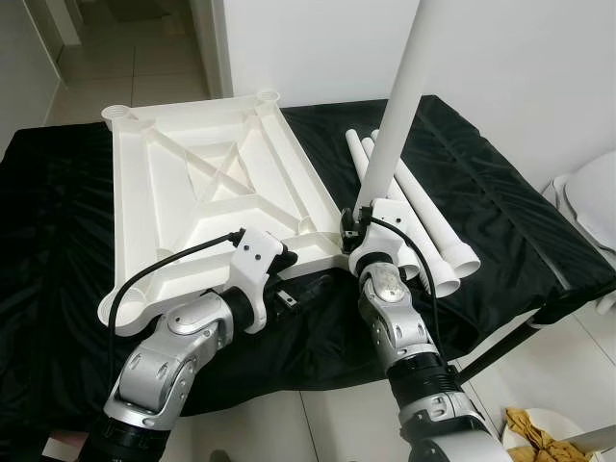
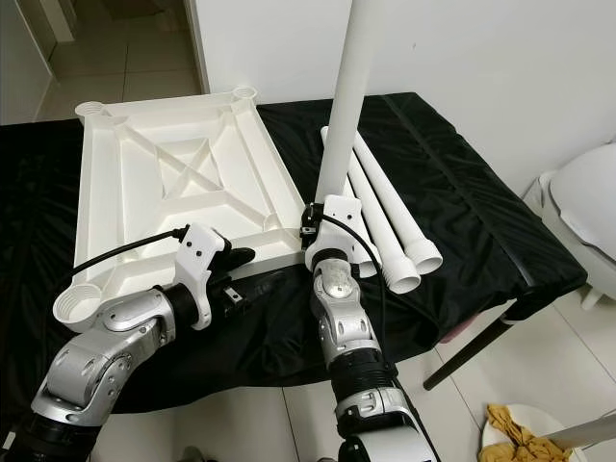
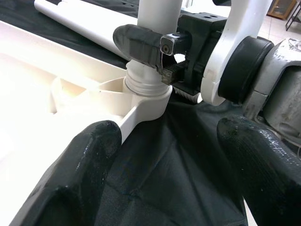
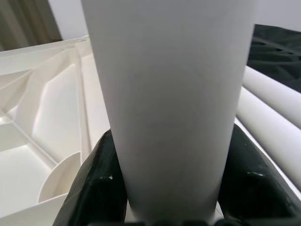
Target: Building children table
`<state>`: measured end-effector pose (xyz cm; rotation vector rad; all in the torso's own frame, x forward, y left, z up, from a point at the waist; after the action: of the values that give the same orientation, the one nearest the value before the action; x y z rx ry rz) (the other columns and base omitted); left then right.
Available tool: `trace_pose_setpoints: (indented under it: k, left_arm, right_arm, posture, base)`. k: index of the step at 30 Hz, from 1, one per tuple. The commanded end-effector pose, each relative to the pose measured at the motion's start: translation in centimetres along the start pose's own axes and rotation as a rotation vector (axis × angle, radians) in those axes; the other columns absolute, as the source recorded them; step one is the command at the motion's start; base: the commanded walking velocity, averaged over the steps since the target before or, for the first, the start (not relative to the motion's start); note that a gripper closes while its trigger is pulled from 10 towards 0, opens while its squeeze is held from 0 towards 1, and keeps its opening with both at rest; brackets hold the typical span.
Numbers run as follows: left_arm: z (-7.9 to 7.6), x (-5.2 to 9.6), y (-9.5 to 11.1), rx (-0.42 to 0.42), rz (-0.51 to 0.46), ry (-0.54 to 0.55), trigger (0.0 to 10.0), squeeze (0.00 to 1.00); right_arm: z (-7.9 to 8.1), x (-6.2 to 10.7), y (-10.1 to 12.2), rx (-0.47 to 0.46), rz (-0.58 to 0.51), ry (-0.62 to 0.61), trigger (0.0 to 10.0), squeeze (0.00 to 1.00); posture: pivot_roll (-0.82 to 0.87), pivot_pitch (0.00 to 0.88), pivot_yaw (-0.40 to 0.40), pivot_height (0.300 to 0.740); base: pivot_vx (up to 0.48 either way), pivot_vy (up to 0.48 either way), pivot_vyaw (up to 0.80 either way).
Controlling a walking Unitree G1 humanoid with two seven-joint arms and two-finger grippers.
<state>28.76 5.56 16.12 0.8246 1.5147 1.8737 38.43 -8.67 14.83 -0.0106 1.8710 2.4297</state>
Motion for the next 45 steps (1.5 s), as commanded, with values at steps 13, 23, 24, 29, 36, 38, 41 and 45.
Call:
trace_pose_setpoints:
  k: [13,23,24,29,36,38,41,45]
  left_arm:
    - [0.0,-0.1,-0.2,-0.005,0.009,-0.005,10.0,0.0]
    - [-0.1,-0.2,-0.2,-0.007,0.006,-0.013,10.0,0.0]
    - [-0.1,-0.2,-0.2,-0.008,0.007,-0.014,10.0,0.0]
    - [-0.1,-0.4,-0.1,-0.011,0.004,-0.018,10.0,0.0]
    - [-0.2,-0.5,-0.1,-0.012,0.001,-0.022,10.0,0.0]
    - [-0.2,-0.5,-0.1,-0.014,0.001,-0.023,10.0,0.0]
    - [-0.2,-0.5,-0.1,-0.014,0.001,-0.024,10.0,0.0]
    - [-0.3,-0.4,-0.1,-0.014,0.003,-0.027,10.0,0.0]
  right_arm:
    - [1.3,0.8,-1.2,-0.078,0.054,0.171,10.0,1.0]
    - [-0.5,0.4,0.1,-0.062,0.021,0.277,10.0,0.98]
    - [-0.7,0.4,0.2,-0.061,0.022,0.301,10.0,0.0]
    - [-1.4,0.3,1.3,-0.069,0.023,0.441,10.0,0.0]
    - [-2.4,0.2,1.6,-0.015,0.05,0.571,10.0,0.0]
    - [-2.5,0.3,1.7,0.002,0.053,0.604,10.0,0.0]
    - [-2.6,0.3,1.8,0.007,0.056,0.624,10.0,0.0]
    - [-4.2,-0.4,1.2,0.106,0.139,0.708,10.0,0.0]
  posture:
    - [-0.04,0.029,-0.017,0.74]
    - [-0.05,0.013,-0.02,0.74]
    - [-0.05,0.012,-0.019,0.74]
    - [-0.05,0.006,-0.02,0.74]
    - [-0.05,0.001,-0.019,0.74]
    - [-0.05,0.001,-0.018,0.74]
    - [-0.05,0.001,-0.018,0.74]
    - [-0.04,0.0,-0.015,0.74]
  base:
    - [0.0,0.0,0.0]
    - [0.0,0.0,0.0]
    - [0.0,0.0,0.0]
    - [0.0,0.0,0.0]
    - [0.0,0.0,0.0]
    - [0.0,0.0,0.0]
    - [0.0,0.0,0.0]
    - [0.0,0.0,0.0]
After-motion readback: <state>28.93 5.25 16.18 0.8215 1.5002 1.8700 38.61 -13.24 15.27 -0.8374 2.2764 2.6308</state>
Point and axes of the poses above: a point about 5 cm out from each wrist's last joint towards the gripper, its own x axis pointing back from the gripper into the wrist, its own y axis along the axis of the wrist's last joint, z = x × y, the point moved 4 cm from there along -x, pointing out of the wrist towards the gripper, and after that the axes turned 11 degrees about -x, right-handed, at the moved point
